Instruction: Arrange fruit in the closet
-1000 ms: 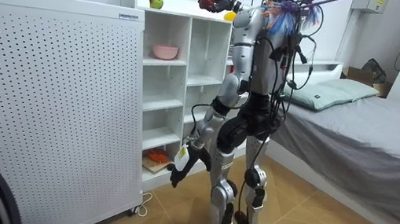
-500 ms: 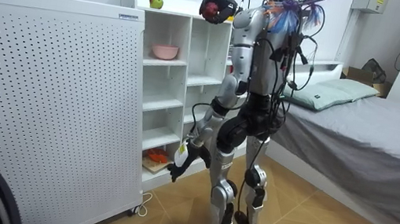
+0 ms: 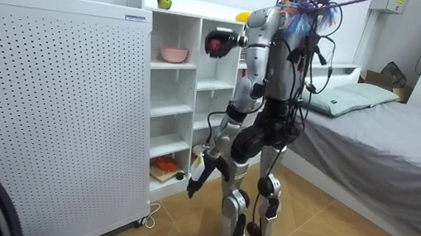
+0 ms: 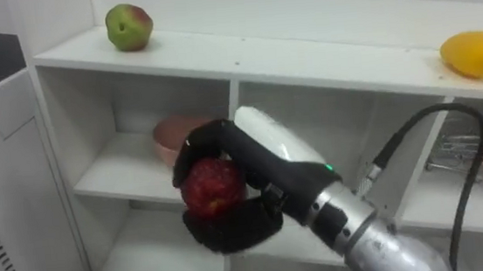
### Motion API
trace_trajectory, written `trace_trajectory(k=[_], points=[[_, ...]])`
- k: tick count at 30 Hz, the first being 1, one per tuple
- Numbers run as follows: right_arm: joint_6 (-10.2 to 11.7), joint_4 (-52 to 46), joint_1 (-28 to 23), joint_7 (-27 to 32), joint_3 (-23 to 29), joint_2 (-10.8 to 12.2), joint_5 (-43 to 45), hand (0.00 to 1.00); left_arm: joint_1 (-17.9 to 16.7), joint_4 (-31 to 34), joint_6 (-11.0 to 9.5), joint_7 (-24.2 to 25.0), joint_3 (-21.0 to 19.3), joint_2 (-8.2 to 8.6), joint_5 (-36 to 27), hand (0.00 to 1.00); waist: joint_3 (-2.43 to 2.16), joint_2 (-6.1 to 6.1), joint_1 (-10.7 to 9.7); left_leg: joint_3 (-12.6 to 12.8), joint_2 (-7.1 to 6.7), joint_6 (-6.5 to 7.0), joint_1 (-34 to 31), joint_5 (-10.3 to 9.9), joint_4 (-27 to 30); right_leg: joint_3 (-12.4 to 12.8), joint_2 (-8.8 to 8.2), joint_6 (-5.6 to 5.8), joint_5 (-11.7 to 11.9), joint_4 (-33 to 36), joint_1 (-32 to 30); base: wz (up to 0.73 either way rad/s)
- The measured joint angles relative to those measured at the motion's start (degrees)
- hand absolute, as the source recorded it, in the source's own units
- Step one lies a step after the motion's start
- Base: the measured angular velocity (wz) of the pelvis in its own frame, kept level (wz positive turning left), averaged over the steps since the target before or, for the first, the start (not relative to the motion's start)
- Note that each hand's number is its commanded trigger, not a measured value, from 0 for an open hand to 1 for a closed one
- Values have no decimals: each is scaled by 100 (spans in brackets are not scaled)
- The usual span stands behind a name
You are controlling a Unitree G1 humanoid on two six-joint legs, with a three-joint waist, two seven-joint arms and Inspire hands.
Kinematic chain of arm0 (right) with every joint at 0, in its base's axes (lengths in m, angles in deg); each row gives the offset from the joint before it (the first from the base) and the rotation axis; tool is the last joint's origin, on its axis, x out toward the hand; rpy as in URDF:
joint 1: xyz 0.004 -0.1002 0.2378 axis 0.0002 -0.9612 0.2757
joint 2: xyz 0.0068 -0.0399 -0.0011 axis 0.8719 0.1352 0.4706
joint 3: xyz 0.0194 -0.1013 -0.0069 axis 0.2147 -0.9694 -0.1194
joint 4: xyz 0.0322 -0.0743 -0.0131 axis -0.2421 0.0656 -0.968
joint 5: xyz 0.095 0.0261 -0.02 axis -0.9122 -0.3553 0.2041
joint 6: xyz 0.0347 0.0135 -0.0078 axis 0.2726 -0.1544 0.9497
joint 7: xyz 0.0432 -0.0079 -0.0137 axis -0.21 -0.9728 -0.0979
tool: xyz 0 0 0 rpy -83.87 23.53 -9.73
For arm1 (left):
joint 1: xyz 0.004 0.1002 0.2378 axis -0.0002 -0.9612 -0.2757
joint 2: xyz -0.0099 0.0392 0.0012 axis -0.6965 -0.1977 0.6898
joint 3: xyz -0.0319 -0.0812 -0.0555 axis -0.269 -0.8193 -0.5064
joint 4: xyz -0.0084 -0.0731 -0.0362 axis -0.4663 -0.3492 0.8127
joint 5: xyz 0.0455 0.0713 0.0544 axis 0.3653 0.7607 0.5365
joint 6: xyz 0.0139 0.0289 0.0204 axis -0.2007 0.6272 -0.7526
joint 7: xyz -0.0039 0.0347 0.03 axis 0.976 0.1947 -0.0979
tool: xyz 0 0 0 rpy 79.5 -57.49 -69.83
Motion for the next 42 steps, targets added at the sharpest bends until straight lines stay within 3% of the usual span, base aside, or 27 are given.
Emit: trace_trajectory(k=[1, 5, 7, 9, 16, 23, 29, 35, 37, 42], points=[[116, 396, 1, 127, -1, 86, 97, 100, 141, -227, -67, -7, 107, 7, -142, 0, 27, 36, 15, -68, -6, 2, -222, 0, 169, -38, -47, -14, -15, 151, -179, 24], [199, 1348, 9, 370, -4, 274, 466, 100, 533, -690, -212, -81, 249, 44, -455, 0, 81, 85, 164, -68, -53, 51, -898, -42, 669, -35, -153, -42, -217, 824, -905, 13], [269, 1727, 13, 542, -7, 299, 487, 100, 648, -865, -235, -191, 407, 43, -672, 0, 153, 92, 195, -84, -113, 59, -1351, -95, 1054, -57, -281, -89, -392, 1317, -1363, 11], [317, 1936, 12, 700, -6, 314, 598, 100, 714, -919, -232, -221, 439, 42, -808, 0, 194, 137, 207, -115, -104, 46, -1707, -197, 1438, -40, -300, -128, -506, 1639, -1669, 8], [607, 2649, 16, 1173, -8, 336, 919, 100, 687, -899, -312, -268, 584, 42, -1248, 0, 209, 144, 327, -133, -116, -38, -2932, -347, 2499, -14, -423, -219, -820, 2757, -2894, 3], [650, 3316, 98, 1406, -11, 391, 1070, 100, 664, -928, -316, -270, 771, 30, -1413, 0, 215, 153, 420, -155, -66, -110, -3728, -329, 2968, -31, -453, -357, -901, 3291, -3704, 1], [703, 3720, 133, 1783, -83, 380, 1139, 100, 623, -816, -321, -328, 886, -14, -2020, 0, 231, 191, 429, -191, -18, -165, -4496, -370, 3494, -60, -477, -484, -984, 3813, -4436, 2], [704, 4385, 649, 2173, -191, 42, 1479, 100, 583, -440, -351, -405, 964, -124, -2019, 0, 228, 211, 581, -227, -37, -182, -5286, -365, 3898, -199, -656, -592, -1053, 4290, -5174, 13], [694, 4451, 783, 2363, -191, -197, 1442, 100, 534, -428, -345, -405, 1014, -154, -2027, 0, 227, 209, 604, -246, -127, -196, -5486, -357, 3962, -249, -802, -595, -1128, 4459, -5364, 31], [695, 5141, 1370, 2740, -294, -565, 1305, 100, 318, -236, -283, -381, 1092, -172, -2041, 0, 225, 179, 727, -223, -183, -228, -5859, -331, 4117, -255, -975, -595, -1172, 4724, -5730, 18]])
